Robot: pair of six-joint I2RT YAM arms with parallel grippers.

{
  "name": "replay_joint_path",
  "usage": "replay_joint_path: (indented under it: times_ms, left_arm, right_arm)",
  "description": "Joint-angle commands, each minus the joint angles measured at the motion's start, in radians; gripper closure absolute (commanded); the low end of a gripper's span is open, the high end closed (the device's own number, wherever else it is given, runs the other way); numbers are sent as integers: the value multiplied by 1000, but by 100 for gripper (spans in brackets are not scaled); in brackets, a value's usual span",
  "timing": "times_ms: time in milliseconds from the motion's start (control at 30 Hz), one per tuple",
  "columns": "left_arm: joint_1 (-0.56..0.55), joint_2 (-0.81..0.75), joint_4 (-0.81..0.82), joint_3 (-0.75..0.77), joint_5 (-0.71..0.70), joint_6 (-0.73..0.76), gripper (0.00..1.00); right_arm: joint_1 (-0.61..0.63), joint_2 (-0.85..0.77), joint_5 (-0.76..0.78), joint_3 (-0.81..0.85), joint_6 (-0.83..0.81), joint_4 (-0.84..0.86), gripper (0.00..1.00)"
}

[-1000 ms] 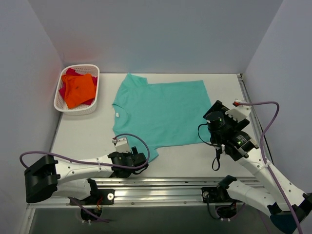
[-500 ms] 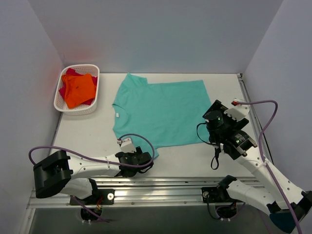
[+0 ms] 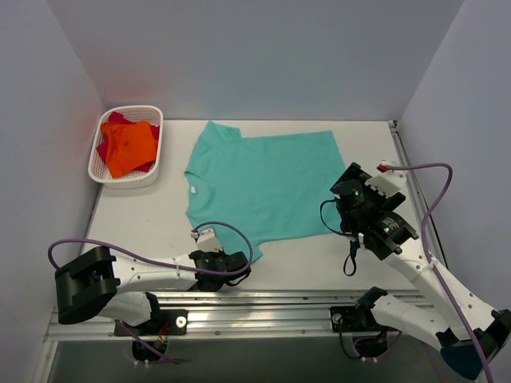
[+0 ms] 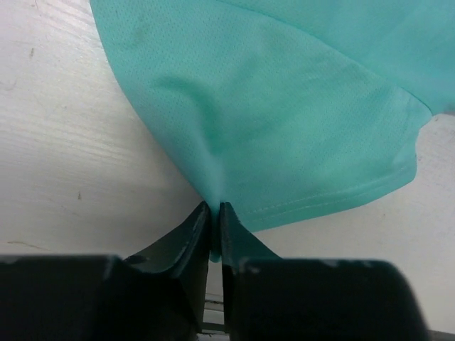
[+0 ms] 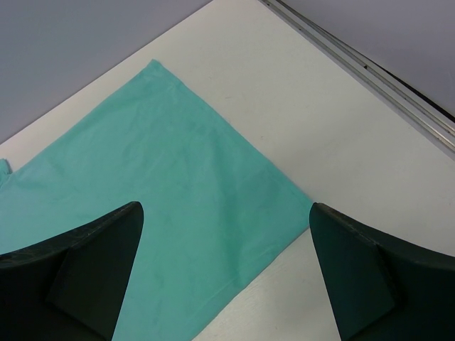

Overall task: Fold and stack the t-shirts
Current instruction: Flatten the tshirt out

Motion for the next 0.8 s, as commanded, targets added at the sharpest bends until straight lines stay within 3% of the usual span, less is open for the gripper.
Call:
replay_joint_path:
  times_ms: [0, 133, 200, 233, 267, 433, 533, 767]
  left_arm:
    - [-5, -24, -57, 7, -17, -27, 84]
    - [-2, -58, -109, 23, -69, -33, 95]
    - [18, -99, -122, 36, -115, -12, 96]
    - [40, -115, -107, 34, -121, 57, 96]
    - [69, -132, -47, 22, -102, 106, 96]
    - [349, -222, 151, -70, 29, 341, 98]
    - [441, -221, 196, -72, 44, 404, 98]
    - [541, -155, 315, -69, 96, 479, 98]
  right_arm:
    - [5, 12, 62, 1, 18, 3, 0]
    - [-5, 27, -14, -29, -28, 87, 0]
    - [-77, 36, -346, -106, -128, 240, 0]
    - [-214, 42, -492, -135, -136, 279, 0]
    - [-272, 53, -687, -191, -140, 313, 0]
    - [-350, 145, -634, -213, -98, 261, 0]
    - [-378, 173, -668, -218, -50, 206, 0]
    - [-378, 167, -676, -247, 65, 51, 1]
